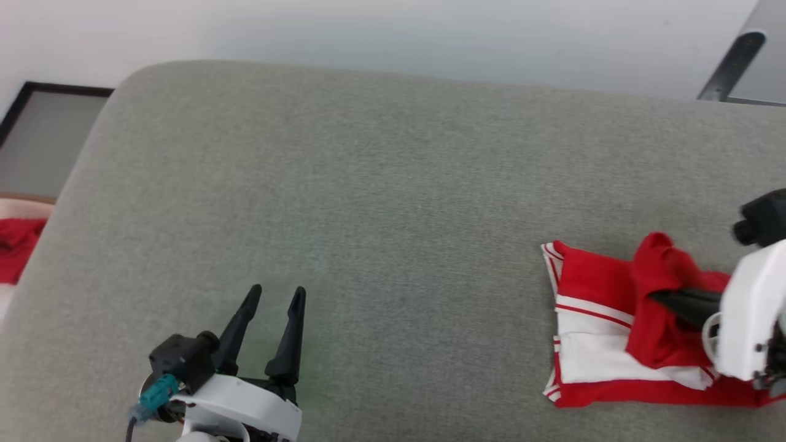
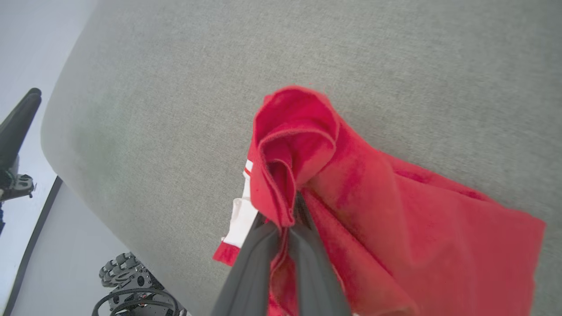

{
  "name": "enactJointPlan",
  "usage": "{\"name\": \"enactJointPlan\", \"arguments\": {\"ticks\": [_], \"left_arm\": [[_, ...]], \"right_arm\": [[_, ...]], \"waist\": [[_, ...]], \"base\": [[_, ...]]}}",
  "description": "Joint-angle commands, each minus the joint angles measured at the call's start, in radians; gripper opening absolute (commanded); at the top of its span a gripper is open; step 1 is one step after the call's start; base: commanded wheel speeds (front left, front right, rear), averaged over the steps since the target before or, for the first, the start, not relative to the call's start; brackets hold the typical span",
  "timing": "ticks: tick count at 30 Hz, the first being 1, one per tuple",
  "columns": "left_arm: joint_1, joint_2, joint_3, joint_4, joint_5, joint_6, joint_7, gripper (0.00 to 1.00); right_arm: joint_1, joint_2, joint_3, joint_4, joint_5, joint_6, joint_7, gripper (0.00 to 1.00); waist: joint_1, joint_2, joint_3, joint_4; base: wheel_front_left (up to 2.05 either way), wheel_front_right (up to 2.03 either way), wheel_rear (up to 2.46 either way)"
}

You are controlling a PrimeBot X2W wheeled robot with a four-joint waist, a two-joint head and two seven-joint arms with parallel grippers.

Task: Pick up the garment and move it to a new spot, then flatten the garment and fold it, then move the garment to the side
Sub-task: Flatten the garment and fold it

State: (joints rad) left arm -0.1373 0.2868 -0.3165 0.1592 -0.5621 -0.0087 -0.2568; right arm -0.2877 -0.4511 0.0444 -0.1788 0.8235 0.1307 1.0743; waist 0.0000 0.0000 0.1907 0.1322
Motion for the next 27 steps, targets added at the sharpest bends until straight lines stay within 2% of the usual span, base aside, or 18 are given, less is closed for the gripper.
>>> {"name": "enactJointPlan", "arguments": {"ticks": [1,8,9,11,12,19,23,27], "left_arm": [[0.000,-0.001,0.004,0.002,0.001,-0.002,-0.006,1.00],[-0.003,-0.014,0.011,0.018,0.008,-0.011,-0.007,1.00],[-0.002,-0.015,0.013,0.020,0.008,-0.013,-0.008,1.00],[0.003,-0.015,0.017,0.023,0.009,-0.016,-0.008,1.00],[0.007,-0.014,0.020,0.023,0.008,-0.016,-0.009,1.00],[0.017,-0.004,0.037,0.016,0.016,-0.018,-0.008,1.00],[0.010,0.000,0.036,0.014,0.017,-0.022,-0.008,1.00],[-0.002,0.005,0.029,0.024,0.016,-0.028,-0.001,1.00]], "right_arm": [[-0.011,0.007,0.008,0.005,-0.014,0.000,-0.003,0.00],[-0.013,0.018,0.080,0.061,-0.009,0.000,-0.029,0.00],[-0.013,0.017,0.084,0.065,-0.009,0.000,-0.036,0.05],[-0.015,0.015,0.089,0.070,-0.006,0.000,-0.058,0.86],[-0.016,0.017,0.093,0.072,0.000,0.000,-0.068,1.00],[-0.031,-0.004,0.115,0.054,0.037,0.000,-0.134,1.00],[-0.034,-0.033,0.108,0.057,0.048,0.000,-0.209,1.00],[-0.032,-0.069,0.084,0.098,0.011,0.000,-0.314,1.00]], "waist": [[0.0000,0.0000,0.003,0.016],[0.0000,0.0000,-0.003,0.051],[0.0000,0.0000,-0.005,0.053],[0.0000,0.0000,-0.010,0.054],[0.0000,0.0000,-0.014,0.053],[0.0000,0.0000,-0.044,0.018],[0.0000,0.0000,-0.067,-0.012],[0.0000,0.0000,-0.092,-0.041]], "base": [[0.00,0.00,0.00],[0.00,0.00,0.00],[0.00,0.00,0.00],[0.00,0.00,0.00],[0.00,0.00,0.00],[0.00,0.00,0.00],[0.00,0.00,0.00],[0.00,0.00,0.00]]}}
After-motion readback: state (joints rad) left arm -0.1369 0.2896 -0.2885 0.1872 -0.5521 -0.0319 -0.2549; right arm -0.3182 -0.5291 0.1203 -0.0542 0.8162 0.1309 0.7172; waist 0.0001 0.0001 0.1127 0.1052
